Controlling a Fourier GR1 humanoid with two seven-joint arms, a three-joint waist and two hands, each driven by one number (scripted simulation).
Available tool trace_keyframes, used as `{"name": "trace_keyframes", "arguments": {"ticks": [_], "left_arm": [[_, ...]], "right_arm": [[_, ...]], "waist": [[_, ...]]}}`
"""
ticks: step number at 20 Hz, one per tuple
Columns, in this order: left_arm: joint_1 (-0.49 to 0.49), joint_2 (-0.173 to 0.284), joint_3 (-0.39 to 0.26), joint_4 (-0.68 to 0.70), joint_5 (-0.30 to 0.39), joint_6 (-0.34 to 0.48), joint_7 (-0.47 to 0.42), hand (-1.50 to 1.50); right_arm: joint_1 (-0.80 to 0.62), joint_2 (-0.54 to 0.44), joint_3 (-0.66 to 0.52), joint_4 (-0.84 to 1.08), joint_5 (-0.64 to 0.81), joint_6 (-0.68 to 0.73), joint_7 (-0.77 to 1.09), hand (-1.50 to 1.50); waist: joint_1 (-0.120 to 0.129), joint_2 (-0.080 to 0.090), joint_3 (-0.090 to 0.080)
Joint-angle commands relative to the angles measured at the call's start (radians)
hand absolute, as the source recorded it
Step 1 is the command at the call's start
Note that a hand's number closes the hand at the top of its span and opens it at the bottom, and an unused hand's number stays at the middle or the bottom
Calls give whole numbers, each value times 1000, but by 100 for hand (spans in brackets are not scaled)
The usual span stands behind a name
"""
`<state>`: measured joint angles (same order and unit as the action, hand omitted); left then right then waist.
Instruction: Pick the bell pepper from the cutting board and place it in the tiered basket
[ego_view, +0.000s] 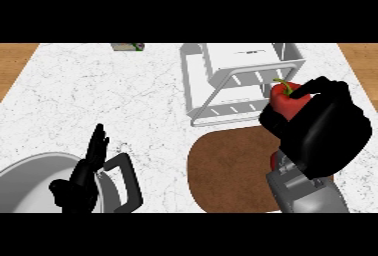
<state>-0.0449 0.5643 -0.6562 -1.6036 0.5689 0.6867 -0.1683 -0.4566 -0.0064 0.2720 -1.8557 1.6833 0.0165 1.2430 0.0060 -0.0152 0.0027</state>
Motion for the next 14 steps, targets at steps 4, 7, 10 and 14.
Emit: {"name": "trace_keyframes", "arguments": {"ticks": [4,7,10,14], "left_arm": [[4,7,-33,90,-9,16,48,0],[12,21,-40,92,4,-8,49,0],[-27,24,-19,110,15,-17,53,0],[-35,-2,-51,122,5,-10,46,0]], "right_arm": [[-170,6,-69,30,71,164,244,150],[-254,6,-154,69,78,181,244,150],[-307,6,-206,100,74,219,244,150],[-424,6,-286,197,60,229,244,150]], "waist": [[28,16,-9],[53,22,-8],[48,24,-7],[68,32,-7]]}}
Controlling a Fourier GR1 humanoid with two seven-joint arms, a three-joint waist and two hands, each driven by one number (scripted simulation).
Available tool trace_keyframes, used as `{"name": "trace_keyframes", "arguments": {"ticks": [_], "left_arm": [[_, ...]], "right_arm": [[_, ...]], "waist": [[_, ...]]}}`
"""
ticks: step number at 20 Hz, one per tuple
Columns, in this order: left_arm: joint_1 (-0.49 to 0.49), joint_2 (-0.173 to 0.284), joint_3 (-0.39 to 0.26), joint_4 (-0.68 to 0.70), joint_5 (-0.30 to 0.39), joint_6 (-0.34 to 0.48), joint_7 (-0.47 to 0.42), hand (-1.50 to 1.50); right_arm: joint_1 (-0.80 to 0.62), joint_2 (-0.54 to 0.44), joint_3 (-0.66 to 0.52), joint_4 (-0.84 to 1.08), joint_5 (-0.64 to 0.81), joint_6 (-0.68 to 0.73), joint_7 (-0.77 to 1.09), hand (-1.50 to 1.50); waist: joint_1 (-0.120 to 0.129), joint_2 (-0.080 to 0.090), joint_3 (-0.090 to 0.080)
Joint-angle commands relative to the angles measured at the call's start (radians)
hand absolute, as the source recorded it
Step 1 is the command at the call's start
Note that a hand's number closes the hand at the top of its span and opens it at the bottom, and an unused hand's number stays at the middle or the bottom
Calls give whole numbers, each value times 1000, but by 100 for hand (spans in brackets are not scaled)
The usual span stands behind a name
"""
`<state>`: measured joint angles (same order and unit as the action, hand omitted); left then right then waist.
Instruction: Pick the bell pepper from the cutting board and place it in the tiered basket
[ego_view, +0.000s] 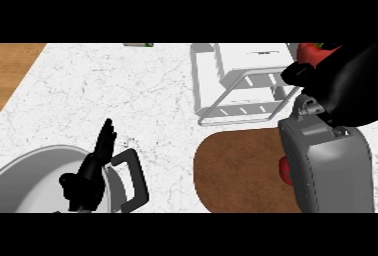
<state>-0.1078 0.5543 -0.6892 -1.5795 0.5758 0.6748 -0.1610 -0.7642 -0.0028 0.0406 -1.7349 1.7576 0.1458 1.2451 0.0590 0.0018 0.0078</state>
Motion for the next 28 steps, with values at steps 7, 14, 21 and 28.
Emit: {"name": "trace_keyframes", "arguments": {"ticks": [7,14,21,28], "left_arm": [[13,11,-12,121,6,-5,27,0],[13,-2,-38,121,5,11,33,0],[1,26,-23,113,24,4,39,0],[6,46,-19,115,38,-18,22,0]], "right_arm": [[-190,3,-145,258,-86,52,242,150],[-237,3,-223,403,-84,-5,242,150],[-228,3,-292,485,-137,-208,242,150],[-207,3,-373,413,-247,-456,164,-150]], "waist": [[23,22,-10],[20,20,-9],[20,22,-7],[30,28,-6]]}}
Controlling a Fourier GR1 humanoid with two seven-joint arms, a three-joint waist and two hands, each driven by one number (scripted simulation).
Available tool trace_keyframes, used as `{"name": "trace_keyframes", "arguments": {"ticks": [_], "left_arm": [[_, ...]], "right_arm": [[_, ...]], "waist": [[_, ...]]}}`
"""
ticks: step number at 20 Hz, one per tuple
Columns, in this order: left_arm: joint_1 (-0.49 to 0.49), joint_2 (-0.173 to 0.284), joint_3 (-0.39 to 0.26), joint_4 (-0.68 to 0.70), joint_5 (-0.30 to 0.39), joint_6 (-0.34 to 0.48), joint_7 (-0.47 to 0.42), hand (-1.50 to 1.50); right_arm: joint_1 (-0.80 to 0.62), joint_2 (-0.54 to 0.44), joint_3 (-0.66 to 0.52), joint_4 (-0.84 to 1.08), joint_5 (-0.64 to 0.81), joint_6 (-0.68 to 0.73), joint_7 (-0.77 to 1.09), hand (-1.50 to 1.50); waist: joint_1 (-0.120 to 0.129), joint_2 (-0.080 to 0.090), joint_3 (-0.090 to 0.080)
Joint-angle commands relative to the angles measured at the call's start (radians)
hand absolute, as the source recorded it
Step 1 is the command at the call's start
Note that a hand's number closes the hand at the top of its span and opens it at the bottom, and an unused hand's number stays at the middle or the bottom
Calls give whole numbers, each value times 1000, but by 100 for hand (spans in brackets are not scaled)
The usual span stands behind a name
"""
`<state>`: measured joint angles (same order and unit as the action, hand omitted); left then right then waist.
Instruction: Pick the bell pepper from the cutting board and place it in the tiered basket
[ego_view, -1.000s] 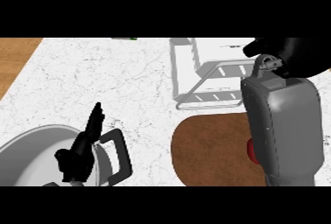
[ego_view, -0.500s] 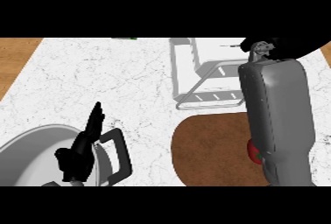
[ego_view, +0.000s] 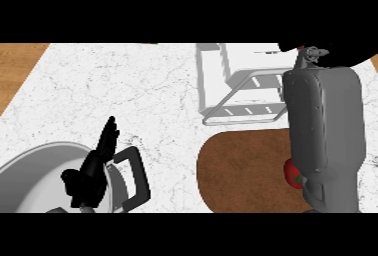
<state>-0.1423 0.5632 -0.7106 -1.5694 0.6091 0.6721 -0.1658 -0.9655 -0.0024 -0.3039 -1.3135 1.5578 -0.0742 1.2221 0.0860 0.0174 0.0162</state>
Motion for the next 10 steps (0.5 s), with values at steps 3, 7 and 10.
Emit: {"name": "trace_keyframes", "arguments": {"ticks": [3,7,10], "left_arm": [[23,11,-12,109,-9,16,28,0],[51,29,-7,106,4,10,24,0],[47,25,-1,109,9,17,22,0]], "right_arm": [[18,2,-18,-45,-53,-346,138,-150],[13,2,-21,-75,-38,-463,111,-150],[9,2,14,-108,107,-501,124,-150]], "waist": [[-11,12,-14],[-5,5,-16],[-26,-2,-19]]}}
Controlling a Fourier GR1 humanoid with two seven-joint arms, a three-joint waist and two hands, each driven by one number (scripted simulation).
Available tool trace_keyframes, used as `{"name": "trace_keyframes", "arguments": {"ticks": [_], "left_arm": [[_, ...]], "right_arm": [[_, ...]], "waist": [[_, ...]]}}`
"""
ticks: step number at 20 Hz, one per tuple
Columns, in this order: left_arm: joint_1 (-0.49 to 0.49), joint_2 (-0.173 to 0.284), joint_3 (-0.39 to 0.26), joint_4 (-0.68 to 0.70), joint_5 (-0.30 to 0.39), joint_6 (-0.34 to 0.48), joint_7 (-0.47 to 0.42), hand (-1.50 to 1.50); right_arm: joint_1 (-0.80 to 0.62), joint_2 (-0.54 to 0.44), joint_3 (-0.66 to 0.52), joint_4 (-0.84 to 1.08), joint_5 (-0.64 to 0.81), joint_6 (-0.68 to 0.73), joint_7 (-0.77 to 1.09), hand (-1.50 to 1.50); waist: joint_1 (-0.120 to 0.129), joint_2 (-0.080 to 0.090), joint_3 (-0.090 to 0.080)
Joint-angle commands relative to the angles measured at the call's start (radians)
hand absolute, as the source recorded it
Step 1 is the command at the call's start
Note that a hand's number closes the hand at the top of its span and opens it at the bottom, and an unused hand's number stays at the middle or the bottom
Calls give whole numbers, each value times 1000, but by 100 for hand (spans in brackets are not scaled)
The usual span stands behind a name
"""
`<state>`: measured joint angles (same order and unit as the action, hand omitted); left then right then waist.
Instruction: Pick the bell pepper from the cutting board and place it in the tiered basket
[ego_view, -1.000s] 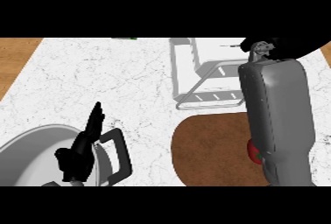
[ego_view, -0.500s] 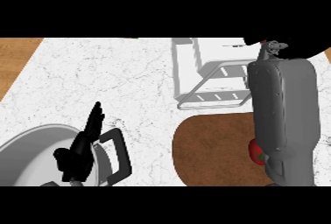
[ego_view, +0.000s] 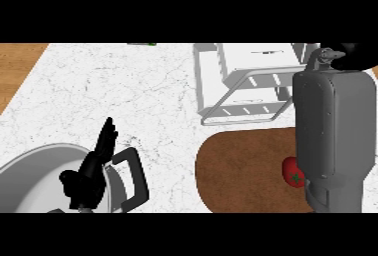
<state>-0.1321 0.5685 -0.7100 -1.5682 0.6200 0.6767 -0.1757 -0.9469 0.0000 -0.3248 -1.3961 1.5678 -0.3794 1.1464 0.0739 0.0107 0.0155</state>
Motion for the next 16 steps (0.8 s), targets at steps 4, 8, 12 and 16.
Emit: {"name": "trace_keyframes", "arguments": {"ticks": [4,8,12,16], "left_arm": [[43,36,11,114,16,15,40,0],[90,52,2,90,29,12,27,0],[90,48,7,80,37,35,30,0],[90,56,7,76,42,37,32,0]], "right_arm": [[-3,0,-4,-123,269,-171,250,-150],[45,0,2,-270,337,-123,306,-150],[89,0,41,-442,375,-13,313,-150],[151,0,104,-576,385,57,315,-150]], "waist": [[-50,-5,-19],[-56,-21,-19],[-84,-38,-18],[-89,-42,-18]]}}
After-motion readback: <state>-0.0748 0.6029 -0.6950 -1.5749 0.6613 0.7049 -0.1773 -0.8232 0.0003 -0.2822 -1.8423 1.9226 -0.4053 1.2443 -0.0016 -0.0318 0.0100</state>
